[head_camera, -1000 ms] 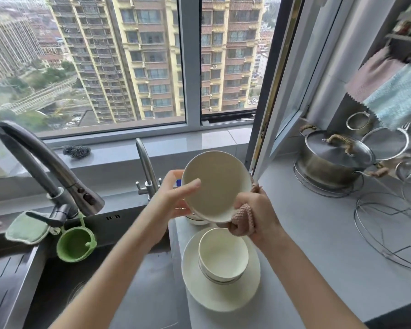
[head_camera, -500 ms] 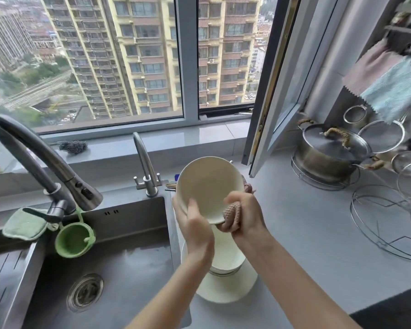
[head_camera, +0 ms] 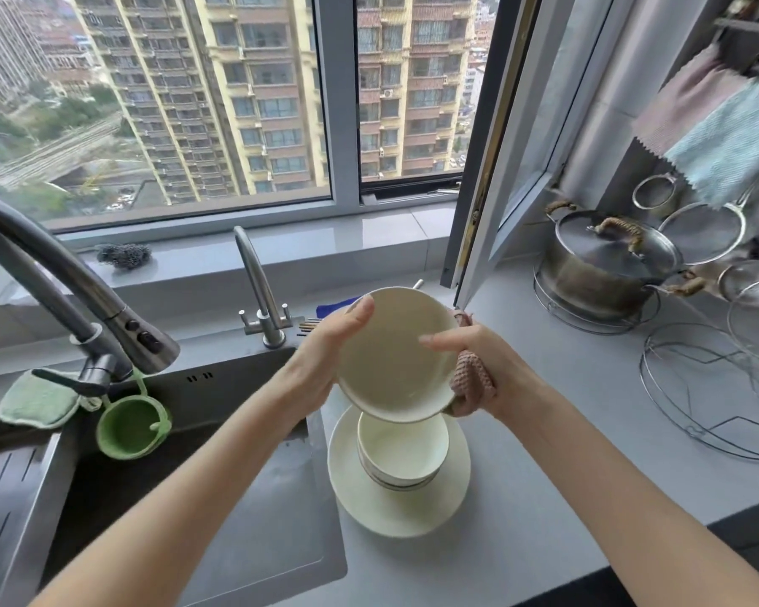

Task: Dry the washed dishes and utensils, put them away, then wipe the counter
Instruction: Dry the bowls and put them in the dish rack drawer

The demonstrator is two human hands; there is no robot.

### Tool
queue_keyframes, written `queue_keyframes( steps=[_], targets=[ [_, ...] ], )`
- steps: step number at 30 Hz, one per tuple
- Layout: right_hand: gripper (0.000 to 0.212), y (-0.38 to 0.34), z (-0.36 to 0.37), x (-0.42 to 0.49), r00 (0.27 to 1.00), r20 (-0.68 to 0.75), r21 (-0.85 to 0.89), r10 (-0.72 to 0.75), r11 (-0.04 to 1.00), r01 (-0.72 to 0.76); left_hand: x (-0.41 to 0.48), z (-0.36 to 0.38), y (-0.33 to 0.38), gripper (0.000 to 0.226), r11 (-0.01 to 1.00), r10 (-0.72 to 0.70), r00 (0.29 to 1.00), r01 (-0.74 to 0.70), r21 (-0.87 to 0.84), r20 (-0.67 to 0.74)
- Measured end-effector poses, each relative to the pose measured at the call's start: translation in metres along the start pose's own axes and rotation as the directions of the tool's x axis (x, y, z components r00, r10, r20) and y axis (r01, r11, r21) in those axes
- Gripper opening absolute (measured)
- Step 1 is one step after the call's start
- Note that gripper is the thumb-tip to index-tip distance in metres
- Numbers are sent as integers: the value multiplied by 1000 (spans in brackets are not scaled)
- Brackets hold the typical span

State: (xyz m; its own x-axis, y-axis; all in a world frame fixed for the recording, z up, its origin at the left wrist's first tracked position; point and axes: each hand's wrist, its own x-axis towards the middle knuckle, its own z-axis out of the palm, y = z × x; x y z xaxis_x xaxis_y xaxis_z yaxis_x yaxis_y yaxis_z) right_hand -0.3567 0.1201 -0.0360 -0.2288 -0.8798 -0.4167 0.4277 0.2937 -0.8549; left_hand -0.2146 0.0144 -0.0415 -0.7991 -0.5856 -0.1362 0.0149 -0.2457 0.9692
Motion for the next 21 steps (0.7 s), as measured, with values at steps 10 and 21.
queue_keyframes(
  steps=[10, 21],
  targets=[
    [19, 63, 14, 11, 953, -304, 383, -1, 916, 123, -21, 62, -71, 17, 958, 127, 813, -250, -143, -569],
    [31, 33, -12, 13, 966, -27, 144, 259, 957, -252, -6, 0, -29, 29, 986, -165, 981, 162, -39, -99]
  ],
)
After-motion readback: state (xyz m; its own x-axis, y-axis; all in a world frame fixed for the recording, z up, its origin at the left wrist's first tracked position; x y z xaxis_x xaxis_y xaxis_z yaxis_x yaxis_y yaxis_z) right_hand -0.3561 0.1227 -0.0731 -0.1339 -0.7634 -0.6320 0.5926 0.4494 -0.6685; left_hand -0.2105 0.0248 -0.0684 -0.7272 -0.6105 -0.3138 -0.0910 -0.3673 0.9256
